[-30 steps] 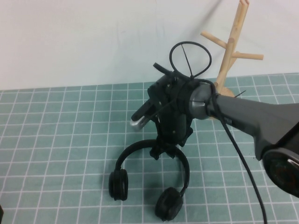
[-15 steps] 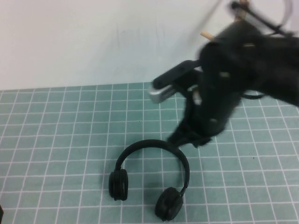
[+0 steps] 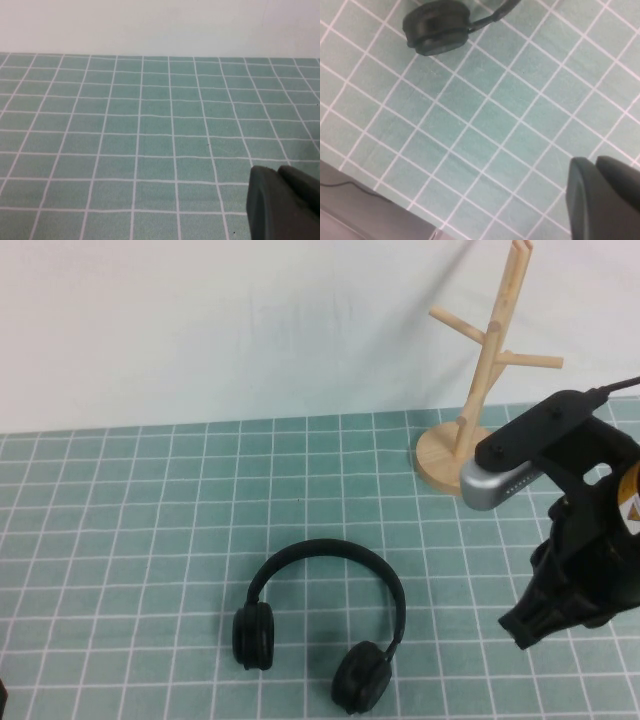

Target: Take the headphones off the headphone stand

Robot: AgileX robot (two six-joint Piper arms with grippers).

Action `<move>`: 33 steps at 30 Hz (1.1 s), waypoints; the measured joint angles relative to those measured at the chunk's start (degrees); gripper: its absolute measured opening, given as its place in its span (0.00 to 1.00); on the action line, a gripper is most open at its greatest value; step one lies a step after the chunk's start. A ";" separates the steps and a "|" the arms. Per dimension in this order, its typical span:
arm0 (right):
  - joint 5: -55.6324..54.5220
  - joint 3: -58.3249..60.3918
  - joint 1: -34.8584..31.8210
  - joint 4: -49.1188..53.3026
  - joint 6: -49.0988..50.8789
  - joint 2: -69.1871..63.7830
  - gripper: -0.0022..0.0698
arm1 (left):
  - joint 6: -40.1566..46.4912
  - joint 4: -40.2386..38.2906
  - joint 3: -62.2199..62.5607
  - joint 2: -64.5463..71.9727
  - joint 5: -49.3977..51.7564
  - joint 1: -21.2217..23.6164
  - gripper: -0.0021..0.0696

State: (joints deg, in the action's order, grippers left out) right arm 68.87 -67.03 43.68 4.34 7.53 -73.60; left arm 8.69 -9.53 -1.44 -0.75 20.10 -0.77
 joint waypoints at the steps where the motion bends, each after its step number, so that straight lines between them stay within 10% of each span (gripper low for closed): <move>1: 0.08 0.13 0.00 0.12 0.00 0.26 0.02 | 0.00 0.00 0.00 0.00 0.00 0.00 0.02; 12: -2.42 4.85 -2.34 5.03 -2.02 4.27 0.02 | 0.00 0.00 0.00 0.00 0.00 0.00 0.02; 33: -53.91 63.54 -43.61 -8.12 -4.56 71.33 0.02 | 0.00 0.00 0.00 0.00 0.00 0.00 0.02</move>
State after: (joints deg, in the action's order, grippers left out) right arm 14.96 -3.49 0.07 -3.78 2.97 -2.28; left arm 8.69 -9.53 -1.44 -0.75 20.10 -0.77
